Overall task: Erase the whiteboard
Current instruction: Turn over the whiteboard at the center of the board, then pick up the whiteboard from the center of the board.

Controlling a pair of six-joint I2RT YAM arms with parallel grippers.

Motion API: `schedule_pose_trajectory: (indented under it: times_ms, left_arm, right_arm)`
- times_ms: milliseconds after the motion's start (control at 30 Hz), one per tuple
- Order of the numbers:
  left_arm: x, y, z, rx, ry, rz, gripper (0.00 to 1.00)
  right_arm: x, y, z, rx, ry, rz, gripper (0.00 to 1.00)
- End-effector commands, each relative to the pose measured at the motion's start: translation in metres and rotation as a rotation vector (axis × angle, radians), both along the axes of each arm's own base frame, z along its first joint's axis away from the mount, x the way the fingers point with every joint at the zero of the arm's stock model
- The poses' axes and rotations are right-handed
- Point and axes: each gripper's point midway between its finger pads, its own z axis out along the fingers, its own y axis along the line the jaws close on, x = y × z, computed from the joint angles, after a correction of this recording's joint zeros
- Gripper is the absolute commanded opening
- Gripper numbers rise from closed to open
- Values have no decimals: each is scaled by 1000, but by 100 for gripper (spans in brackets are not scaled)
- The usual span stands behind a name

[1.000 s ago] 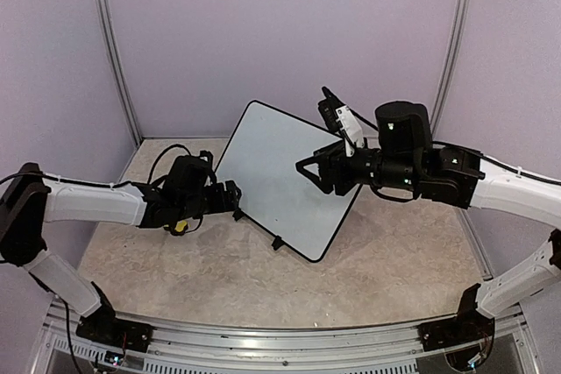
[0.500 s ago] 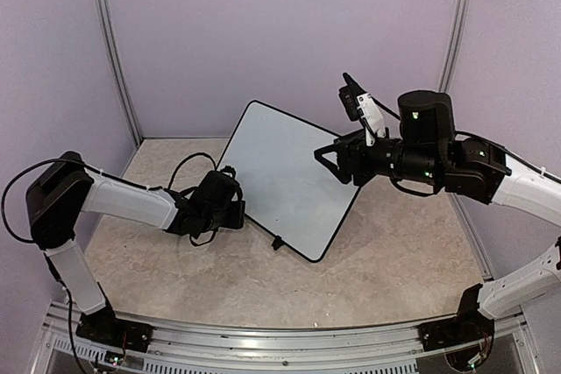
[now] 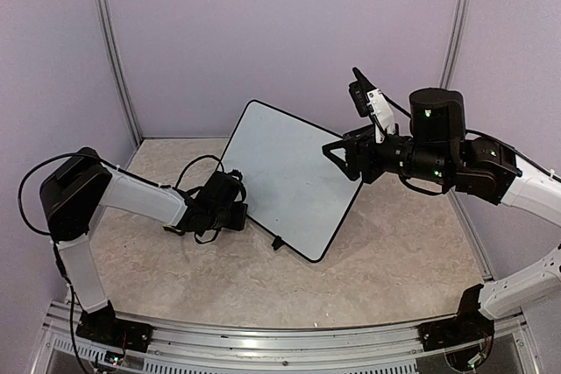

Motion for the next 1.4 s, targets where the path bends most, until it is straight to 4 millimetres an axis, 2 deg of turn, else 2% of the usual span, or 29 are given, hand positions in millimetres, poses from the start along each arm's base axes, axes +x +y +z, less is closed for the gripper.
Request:
schedule_pose_trajectory:
  times_ms: [0, 333, 600, 733, 900, 1033, 1100, 1167, 1233, 1300, 1367]
  left_arm:
    - [10, -2, 3, -40, -6, -37, 51]
    - [-15, -19, -6, -67, 1, -145, 29]
    - [-38, -33, -11, -128, 32, -158, 20]
    - [-46, -42, -7, -161, 36, -141, 20]
    - [-52, -63, -1, -146, 29, -114, 20]
    - [-57, -79, -5, -118, 37, -101, 20]
    - [-57, -81, -11, -97, 40, -90, 20]
    - [-55, -75, -16, -66, 37, -61, 18]
    - [-54, -67, -18, -58, 35, -55, 19]
    - [-57, -58, -17, -71, 31, -63, 33]
    - [-61, -54, -2, -116, 11, -99, 48]
  right_arm:
    - [-2, -6, 18, 16, -33, -6, 59]
    - [0, -9, 22, 18, -46, -14, 59]
    - [0, -13, 24, 33, -51, -28, 59]
    - [1, -16, 25, 39, -52, -43, 59]
    - [3, -17, 27, 45, -52, -55, 59]
    - [4, -17, 26, 45, -47, -64, 59]
    - [4, -17, 25, 46, -45, -65, 59]
    - [5, -18, 26, 46, -43, -67, 59]
    - [5, -18, 24, 44, -38, -70, 59]
    - [5, -19, 24, 45, -37, -70, 59]
    - [5, -19, 24, 44, -36, -71, 59]
